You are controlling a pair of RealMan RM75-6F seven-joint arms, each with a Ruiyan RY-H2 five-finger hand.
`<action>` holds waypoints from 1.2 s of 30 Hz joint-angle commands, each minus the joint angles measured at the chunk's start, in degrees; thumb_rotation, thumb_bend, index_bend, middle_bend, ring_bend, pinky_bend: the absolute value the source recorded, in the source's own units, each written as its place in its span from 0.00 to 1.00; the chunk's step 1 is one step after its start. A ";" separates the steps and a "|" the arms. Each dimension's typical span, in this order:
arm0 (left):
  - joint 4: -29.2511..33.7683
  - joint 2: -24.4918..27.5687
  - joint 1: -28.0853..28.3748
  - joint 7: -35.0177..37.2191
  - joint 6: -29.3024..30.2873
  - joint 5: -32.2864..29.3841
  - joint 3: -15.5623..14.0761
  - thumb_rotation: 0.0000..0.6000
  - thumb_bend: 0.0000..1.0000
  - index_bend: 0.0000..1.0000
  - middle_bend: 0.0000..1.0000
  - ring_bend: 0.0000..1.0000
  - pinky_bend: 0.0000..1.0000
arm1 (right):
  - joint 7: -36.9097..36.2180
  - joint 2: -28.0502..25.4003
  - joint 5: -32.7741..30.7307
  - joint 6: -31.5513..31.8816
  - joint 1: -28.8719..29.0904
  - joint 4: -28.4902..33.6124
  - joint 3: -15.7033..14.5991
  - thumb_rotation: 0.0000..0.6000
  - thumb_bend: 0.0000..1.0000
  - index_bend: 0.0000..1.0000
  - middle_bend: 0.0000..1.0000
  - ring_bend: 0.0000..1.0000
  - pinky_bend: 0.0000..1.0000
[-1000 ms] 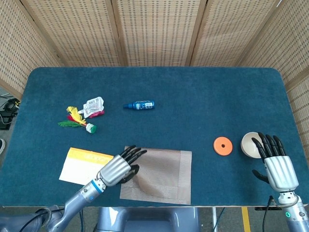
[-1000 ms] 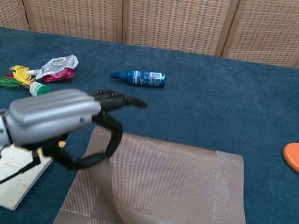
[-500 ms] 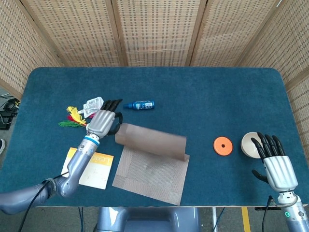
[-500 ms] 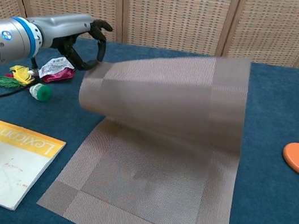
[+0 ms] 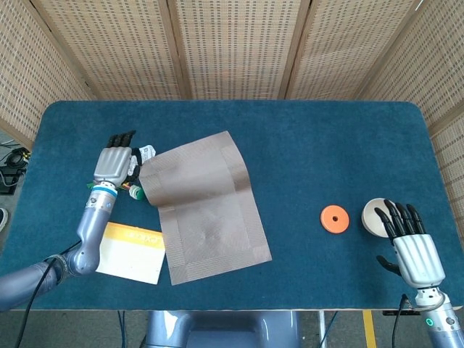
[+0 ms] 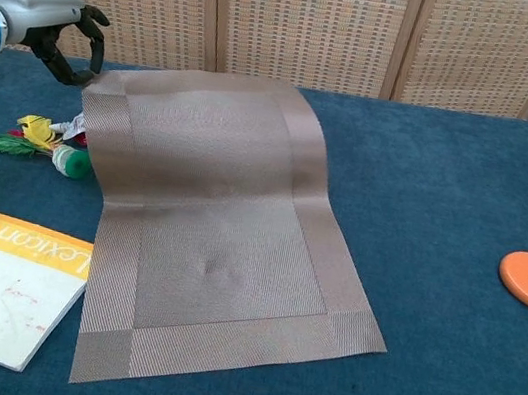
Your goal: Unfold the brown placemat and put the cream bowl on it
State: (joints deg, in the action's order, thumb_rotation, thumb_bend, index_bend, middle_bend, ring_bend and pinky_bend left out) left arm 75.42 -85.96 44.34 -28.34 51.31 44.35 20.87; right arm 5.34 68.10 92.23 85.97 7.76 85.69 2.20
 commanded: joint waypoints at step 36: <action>33.90 22.49 -27.45 10.98 32.78 27.95 -13.81 1.00 0.00 0.00 0.00 0.00 0.00 | -2.83 10.20 13.78 -22.44 21.64 -6.48 -2.75 1.00 0.00 0.21 0.00 0.00 0.00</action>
State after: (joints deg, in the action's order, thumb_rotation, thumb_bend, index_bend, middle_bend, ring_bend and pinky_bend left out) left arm 109.05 -63.43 17.15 -17.19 83.85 72.00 7.31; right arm 2.77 77.60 105.63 64.12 28.78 79.73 -0.53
